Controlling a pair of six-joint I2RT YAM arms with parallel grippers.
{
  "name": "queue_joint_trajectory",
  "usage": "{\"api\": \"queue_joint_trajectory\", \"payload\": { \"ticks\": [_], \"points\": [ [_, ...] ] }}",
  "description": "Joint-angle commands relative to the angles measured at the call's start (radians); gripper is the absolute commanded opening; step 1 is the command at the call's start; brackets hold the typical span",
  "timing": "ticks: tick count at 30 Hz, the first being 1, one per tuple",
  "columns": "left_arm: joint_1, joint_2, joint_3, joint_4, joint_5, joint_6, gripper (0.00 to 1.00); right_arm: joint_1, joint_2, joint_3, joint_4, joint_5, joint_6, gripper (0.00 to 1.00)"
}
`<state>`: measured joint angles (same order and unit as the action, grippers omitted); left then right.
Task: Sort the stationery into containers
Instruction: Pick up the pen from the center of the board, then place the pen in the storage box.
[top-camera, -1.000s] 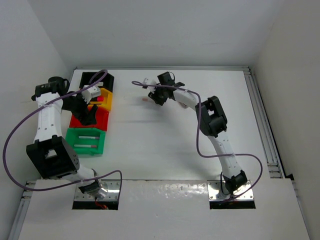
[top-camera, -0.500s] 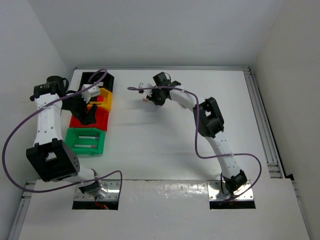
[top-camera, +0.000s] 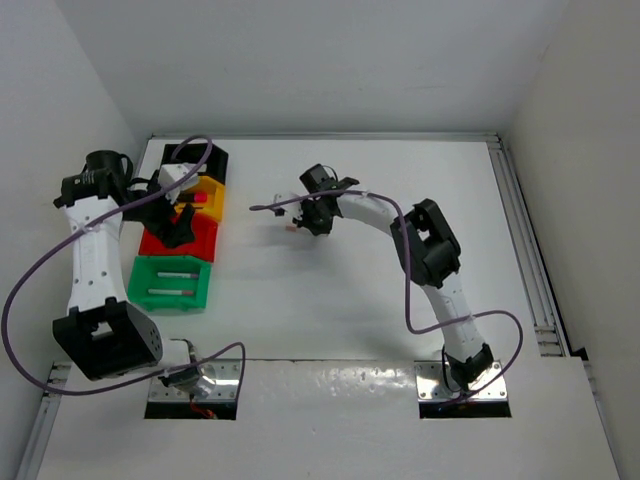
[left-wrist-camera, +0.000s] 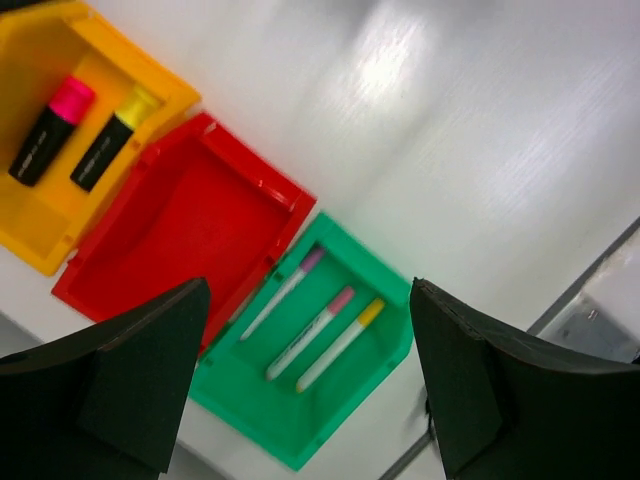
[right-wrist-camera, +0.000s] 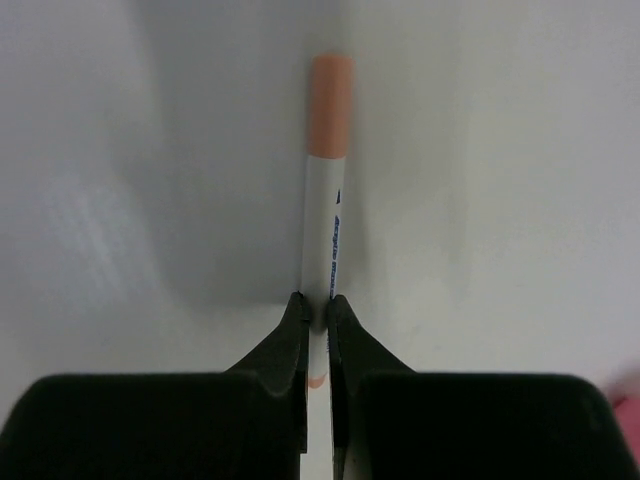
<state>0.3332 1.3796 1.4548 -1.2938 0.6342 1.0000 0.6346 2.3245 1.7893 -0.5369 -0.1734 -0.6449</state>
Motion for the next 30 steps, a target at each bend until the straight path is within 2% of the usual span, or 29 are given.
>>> {"api": "queue_joint_trajectory", "payload": {
  "ticks": [1, 2, 3, 4, 5, 6, 7, 8, 9, 10, 12, 14, 18, 22, 26, 30],
  "points": [
    [0.001, -0.086, -0.036, 0.042, 0.169, -0.097, 0.87, 0.005, -0.115, -0.082, -0.017, -0.001, 0.088, 0.0],
    [0.007, -0.135, -0.101, 0.104, 0.268, -0.182, 0.87, 0.001, -0.155, -0.1, 0.01, -0.021, 0.164, 0.0],
    [0.01, -0.164, -0.147, 0.144, 0.269, -0.182, 0.88, -0.001, -0.155, -0.11, 0.023, -0.032, 0.207, 0.0],
    [0.009, -0.195, -0.198, 0.251, 0.376, -0.298, 0.89, -0.006, -0.193, -0.117, 0.035, -0.052, 0.261, 0.0],
    [0.0, -0.268, -0.314, 0.324, 0.421, -0.381, 0.93, -0.013, -0.212, -0.128, 0.046, -0.067, 0.359, 0.0],
    [-0.014, -0.308, -0.385, 0.415, 0.479, -0.607, 0.95, -0.016, -0.23, -0.152, 0.072, -0.105, 0.41, 0.0],
    [-0.028, -0.345, -0.449, 0.646, 0.482, -0.729, 0.95, -0.019, -0.264, -0.168, 0.084, -0.129, 0.5, 0.0],
    [-0.064, -0.423, -0.518, 0.776, 0.478, -0.856, 0.96, -0.022, -0.28, -0.186, 0.098, -0.142, 0.542, 0.0],
    [-0.083, -0.463, -0.647, 0.894, 0.448, -1.088, 0.96, -0.024, -0.298, -0.221, 0.127, -0.159, 0.579, 0.0],
    [-0.103, -0.531, -0.703, 1.083, 0.42, -1.171, 0.96, -0.026, -0.332, -0.238, 0.141, -0.197, 0.637, 0.0],
    [-0.164, -0.576, -0.814, 1.209, 0.331, -1.33, 0.95, -0.033, -0.361, -0.284, 0.181, -0.242, 0.732, 0.0],
    [-0.232, -0.602, -0.853, 1.321, 0.273, -1.389, 0.96, -0.053, -0.396, -0.31, 0.225, -0.325, 0.853, 0.0],
    [-0.316, -0.547, -0.912, 1.463, 0.176, -1.553, 0.95, -0.073, -0.448, -0.364, 0.369, -0.478, 1.088, 0.0],
    [-0.322, -0.489, -0.906, 1.587, 0.159, -1.684, 0.95, -0.047, -0.493, -0.384, 0.428, -0.57, 1.168, 0.0],
    [-0.322, -0.42, -0.887, 1.616, 0.159, -1.771, 0.95, -0.027, -0.537, -0.406, 0.474, -0.606, 1.217, 0.0],
    [-0.322, -0.396, -0.887, 1.611, 0.136, -1.787, 0.93, -0.003, -0.562, -0.419, 0.508, -0.632, 1.269, 0.0]
  ]
}}
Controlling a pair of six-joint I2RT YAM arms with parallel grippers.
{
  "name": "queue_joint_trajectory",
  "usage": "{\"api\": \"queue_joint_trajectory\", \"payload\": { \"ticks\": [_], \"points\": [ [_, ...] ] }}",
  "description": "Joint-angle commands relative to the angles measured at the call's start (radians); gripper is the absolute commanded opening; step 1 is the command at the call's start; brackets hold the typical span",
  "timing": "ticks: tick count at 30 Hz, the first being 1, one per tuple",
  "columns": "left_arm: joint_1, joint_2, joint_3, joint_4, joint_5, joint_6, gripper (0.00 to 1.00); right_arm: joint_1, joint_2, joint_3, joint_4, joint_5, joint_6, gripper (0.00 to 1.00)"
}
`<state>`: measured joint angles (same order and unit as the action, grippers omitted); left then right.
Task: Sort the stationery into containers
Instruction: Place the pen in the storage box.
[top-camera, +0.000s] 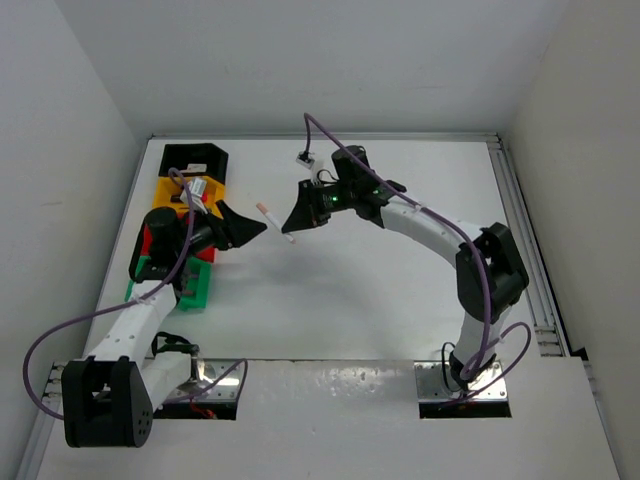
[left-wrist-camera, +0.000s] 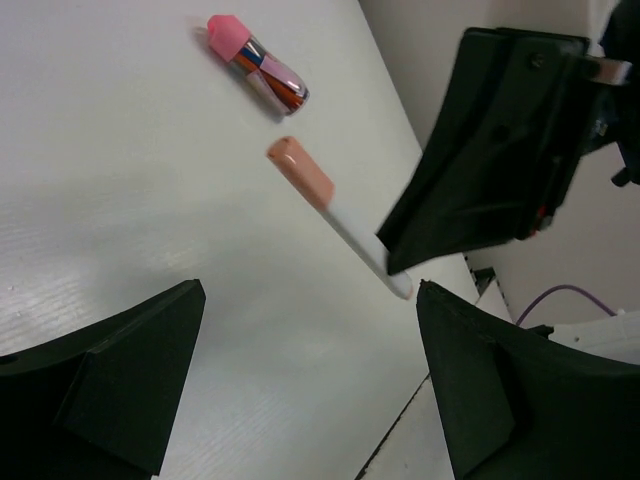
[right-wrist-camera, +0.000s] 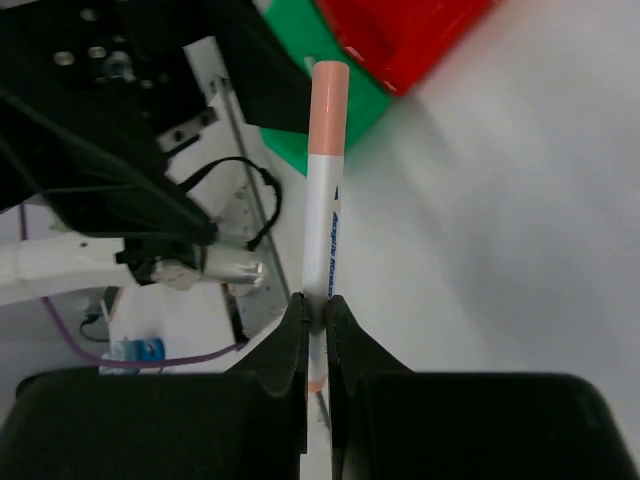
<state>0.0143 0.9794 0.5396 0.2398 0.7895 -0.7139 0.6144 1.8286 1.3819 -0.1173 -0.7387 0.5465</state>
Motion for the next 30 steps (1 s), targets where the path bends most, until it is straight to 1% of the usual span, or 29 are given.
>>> {"api": "queue_joint_trajectory", "payload": {
  "ticks": [1, 4, 7, 10, 11, 13, 14, 16, 17, 18, 19, 21, 22, 23, 24, 25, 26, 27, 28, 29, 30],
  "points": [
    [-0.004, 0.01, 0.029, 0.076, -0.021, -0.079, 0.93, 0.022, -0.069, -0.014, 0.093, -0.071, 0.081, 0.0],
    [-0.004, 0.024, 0.033, 0.09, -0.024, -0.102, 0.91, 0.042, -0.078, -0.011, 0.096, -0.083, 0.09, 0.0],
    [-0.001, 0.038, 0.043, 0.139, -0.021, -0.137, 0.89, 0.061, -0.083, -0.009, 0.093, -0.088, 0.095, 0.0],
    [0.001, 0.044, 0.052, 0.17, -0.015, -0.163, 0.79, 0.079, -0.08, -0.009, 0.094, -0.091, 0.098, 0.0],
    [0.003, 0.047, 0.051, 0.18, -0.01, -0.173, 0.72, 0.088, -0.077, -0.007, 0.096, -0.091, 0.098, 0.0],
    [0.003, 0.051, 0.049, 0.206, 0.002, -0.197, 0.63, 0.097, -0.066, 0.002, 0.097, -0.087, 0.099, 0.0],
    [0.003, 0.05, 0.048, 0.211, 0.007, -0.202, 0.54, 0.103, -0.063, 0.008, 0.097, -0.085, 0.099, 0.0],
    [0.003, 0.047, 0.048, 0.216, 0.023, -0.214, 0.42, 0.107, -0.051, 0.023, 0.097, -0.082, 0.099, 0.0],
    [0.003, 0.047, 0.048, 0.216, 0.031, -0.216, 0.24, 0.111, -0.048, 0.035, 0.097, -0.079, 0.102, 0.0],
    [0.001, 0.041, 0.048, 0.21, 0.039, -0.222, 0.14, 0.111, -0.04, 0.043, 0.097, -0.077, 0.104, 0.0],
    [0.003, 0.038, 0.049, 0.202, 0.037, -0.223, 0.0, 0.11, -0.037, 0.048, 0.097, -0.077, 0.107, 0.0],
    [0.006, 0.027, 0.059, 0.191, 0.05, -0.208, 0.0, 0.11, -0.029, 0.065, 0.09, -0.073, 0.098, 0.01],
    [0.01, 0.022, 0.068, 0.17, 0.053, -0.193, 0.0, 0.108, -0.029, 0.068, 0.076, -0.07, 0.087, 0.09],
    [0.018, 0.019, 0.091, 0.146, 0.062, -0.152, 0.0, 0.102, -0.034, 0.072, 0.053, -0.065, 0.078, 0.31],
    [0.039, 0.018, 0.109, 0.088, 0.076, -0.119, 0.0, 0.094, -0.044, 0.066, 0.045, -0.064, 0.066, 0.37],
    [0.053, 0.022, 0.135, 0.032, 0.094, -0.07, 0.0, 0.069, -0.052, 0.059, 0.044, -0.065, 0.063, 0.41],
    [0.07, 0.048, 0.228, -0.149, 0.12, 0.096, 0.0, 0.03, -0.072, 0.037, 0.036, -0.068, 0.058, 0.45],
    [0.075, 0.065, 0.297, -0.295, 0.129, 0.22, 0.0, 0.01, -0.072, 0.023, 0.034, -0.07, 0.053, 0.46],
    [0.078, 0.085, 0.368, -0.442, 0.131, 0.37, 0.0, -0.013, -0.098, -0.007, 0.022, -0.073, 0.04, 0.46],
    [0.078, 0.106, 0.44, -0.693, 0.101, 0.641, 0.0, -0.033, -0.112, -0.021, 0.009, -0.071, 0.027, 0.46],
    [0.079, 0.14, 0.559, -0.794, 0.071, 0.769, 0.0, -0.074, -0.126, -0.032, -0.016, -0.064, -0.023, 0.46]
  ]
}}
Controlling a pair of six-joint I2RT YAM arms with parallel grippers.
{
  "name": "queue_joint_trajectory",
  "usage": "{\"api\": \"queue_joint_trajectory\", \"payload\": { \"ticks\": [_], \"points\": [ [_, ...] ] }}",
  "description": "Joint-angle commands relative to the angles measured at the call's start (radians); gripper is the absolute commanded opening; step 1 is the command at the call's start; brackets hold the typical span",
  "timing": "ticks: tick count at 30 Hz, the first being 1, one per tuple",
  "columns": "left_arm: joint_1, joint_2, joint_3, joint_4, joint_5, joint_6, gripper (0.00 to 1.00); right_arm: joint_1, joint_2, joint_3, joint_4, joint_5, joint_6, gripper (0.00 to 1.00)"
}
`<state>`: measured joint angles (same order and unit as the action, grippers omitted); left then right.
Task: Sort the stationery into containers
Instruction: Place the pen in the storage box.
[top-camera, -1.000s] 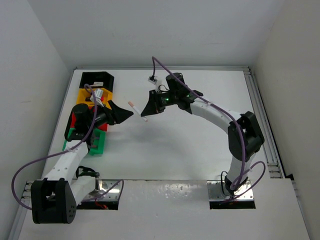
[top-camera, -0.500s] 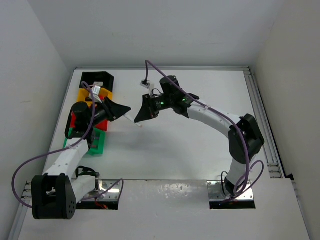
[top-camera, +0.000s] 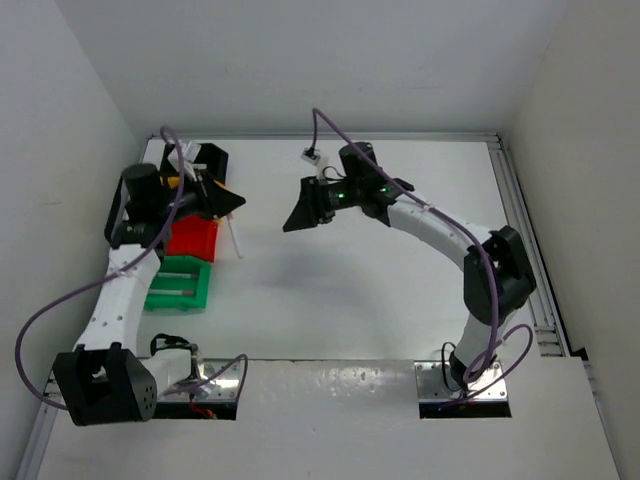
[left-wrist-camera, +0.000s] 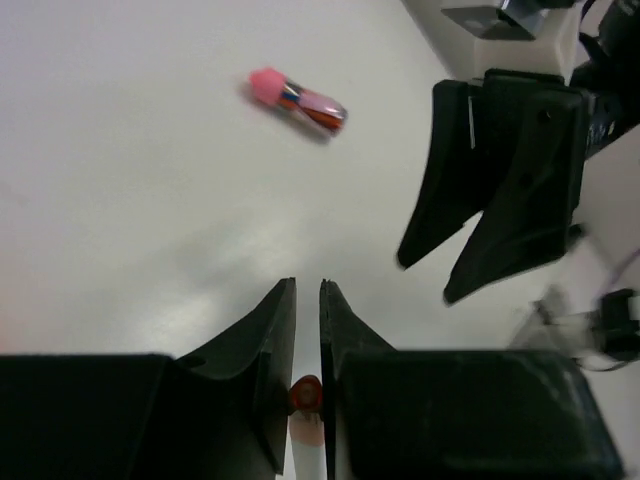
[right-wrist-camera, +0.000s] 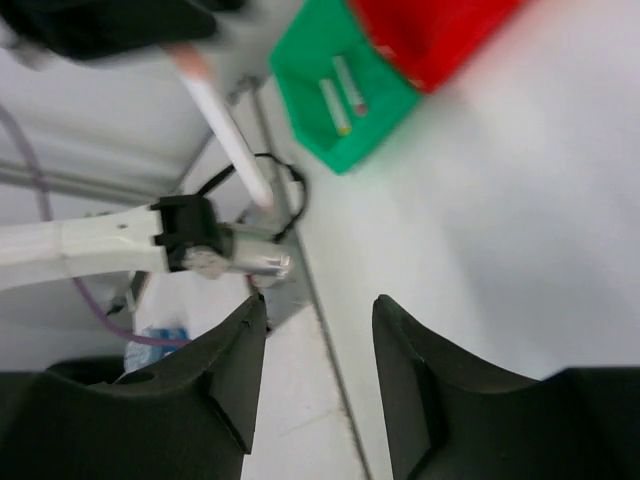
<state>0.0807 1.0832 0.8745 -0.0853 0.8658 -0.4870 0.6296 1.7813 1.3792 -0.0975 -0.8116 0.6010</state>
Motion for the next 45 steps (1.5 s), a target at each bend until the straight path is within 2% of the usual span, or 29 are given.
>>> {"api": "queue_joint_trajectory", "payload": {
  "ticks": [1, 2, 3, 4, 5, 6, 7, 12, 18, 27, 32, 33, 35, 36, 37, 38, 39, 41, 45],
  "points": [
    [0.014, 0.052, 0.275, -0.564, -0.026, 0.759, 0.0, -0.105, -0.104, -0.046, -0.092, 0.014, -0.11, 0.46],
    [0.017, 0.082, 0.317, -0.728, -0.103, 0.862, 0.0, -0.119, -0.117, -0.057, -0.12, 0.017, -0.142, 0.46],
    [0.022, 0.095, 0.378, -0.792, -0.147, 0.945, 0.0, -0.142, -0.132, -0.071, -0.145, 0.022, -0.206, 0.45],
    [0.022, 0.112, 0.402, -0.853, -0.233, 1.088, 0.0, -0.151, -0.158, -0.095, -0.184, 0.038, -0.233, 0.45],
    [0.039, 0.148, 0.423, -0.967, -0.258, 1.163, 0.0, -0.165, -0.17, -0.11, -0.2, 0.041, -0.274, 0.45],
    [0.056, 0.164, 0.438, -1.016, -0.278, 1.303, 0.0, -0.169, -0.189, -0.133, -0.224, 0.051, -0.286, 0.45],
    [0.073, 0.179, 0.442, -1.092, -0.293, 1.359, 0.0, -0.177, -0.195, -0.144, -0.234, 0.051, -0.299, 0.45],
    [0.157, 0.155, 0.342, -1.142, -0.404, 1.654, 0.0, -0.208, -0.221, -0.198, -0.248, 0.083, -0.345, 0.44],
    [0.203, 0.084, 0.221, -0.998, -0.389, 1.734, 0.0, -0.225, -0.203, -0.178, -0.254, 0.178, -0.374, 0.45],
    [0.251, 0.19, 0.153, -0.946, -0.352, 1.792, 0.02, -0.242, -0.166, -0.111, -0.327, 0.285, -0.444, 0.53],
    [0.263, 0.231, 0.161, -0.926, -0.358, 1.736, 0.23, -0.269, -0.128, -0.034, -0.361, 0.406, -0.52, 0.56],
    [0.266, 0.237, 0.168, -0.926, -0.361, 1.734, 0.32, -0.269, -0.103, -0.017, -0.367, 0.458, -0.555, 0.56],
    [0.268, 0.242, 0.188, -0.926, -0.358, 1.719, 0.41, -0.275, -0.071, 0.05, -0.393, 0.521, -0.593, 0.56],
    [0.271, 0.244, 0.198, -0.926, -0.355, 1.713, 0.52, -0.278, -0.034, 0.07, -0.398, 0.595, -0.642, 0.57],
    [0.272, 0.245, 0.207, -0.926, -0.352, 1.702, 0.54, -0.278, -0.013, 0.117, -0.413, 0.629, -0.662, 0.57],
    [0.274, 0.247, 0.231, -0.93, -0.341, 1.682, 0.66, -0.283, 0.01, 0.139, -0.416, 0.659, -0.699, 0.57],
    [0.275, 0.248, 0.245, -0.933, -0.334, 1.67, 0.85, -0.291, 0.054, 0.159, -0.418, 0.707, -0.719, 0.58],
    [0.28, 0.247, 0.271, -0.942, -0.294, 1.622, 0.88, -0.3, 0.101, 0.22, -0.419, 0.742, -0.751, 0.59],
    [0.281, 0.23, 0.316, -0.969, -0.197, 1.553, 0.94, -0.333, 0.277, 0.381, -0.435, 0.778, -0.81, 0.7]
  ]
}}
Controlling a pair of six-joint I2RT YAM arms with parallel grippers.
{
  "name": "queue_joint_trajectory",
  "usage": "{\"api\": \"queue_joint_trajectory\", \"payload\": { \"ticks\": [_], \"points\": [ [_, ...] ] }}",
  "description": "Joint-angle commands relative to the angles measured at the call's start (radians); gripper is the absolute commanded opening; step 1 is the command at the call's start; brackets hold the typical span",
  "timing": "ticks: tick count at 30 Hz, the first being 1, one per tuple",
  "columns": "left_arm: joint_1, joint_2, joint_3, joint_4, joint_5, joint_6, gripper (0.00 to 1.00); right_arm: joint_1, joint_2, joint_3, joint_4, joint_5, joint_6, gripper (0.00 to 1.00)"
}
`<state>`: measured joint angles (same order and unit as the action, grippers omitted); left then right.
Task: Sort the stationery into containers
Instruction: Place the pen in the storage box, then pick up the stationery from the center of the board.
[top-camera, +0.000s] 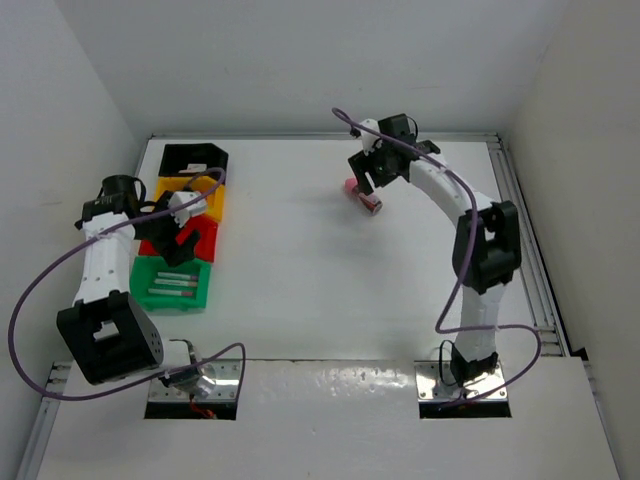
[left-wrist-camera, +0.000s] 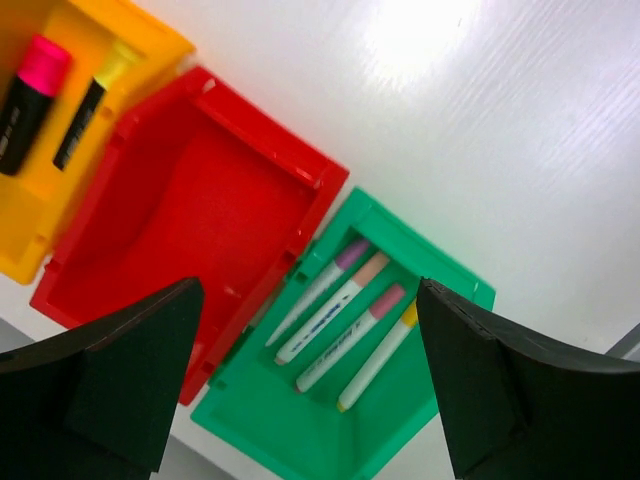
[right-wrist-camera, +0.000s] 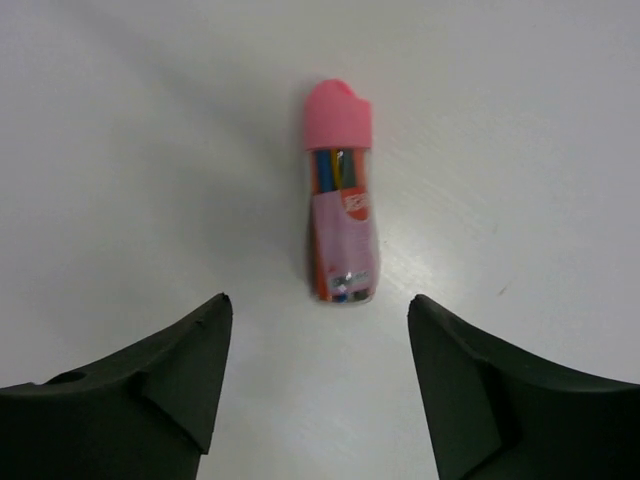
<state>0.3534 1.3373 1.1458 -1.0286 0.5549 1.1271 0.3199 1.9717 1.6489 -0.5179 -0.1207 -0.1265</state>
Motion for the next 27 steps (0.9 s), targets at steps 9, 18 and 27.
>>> {"api": "queue_joint_trajectory", "payload": {
  "ticks": [9, 18, 27],
  "points": [
    [-0.002, -0.087, 0.069, -0.031, 0.22, -0.17, 0.97, -0.035, 0.323, 0.278, -0.059, 0.056, -0.107, 0.81],
    [0.022, -0.092, 0.089, -0.027, 0.309, -0.259, 0.96, -0.021, 0.389, 0.261, -0.079, 0.05, -0.119, 0.62],
    [0.028, -0.101, 0.091, -0.004, 0.407, -0.395, 0.95, 0.013, 0.38, 0.226, -0.205, 0.018, -0.147, 0.09]
  ]
}}
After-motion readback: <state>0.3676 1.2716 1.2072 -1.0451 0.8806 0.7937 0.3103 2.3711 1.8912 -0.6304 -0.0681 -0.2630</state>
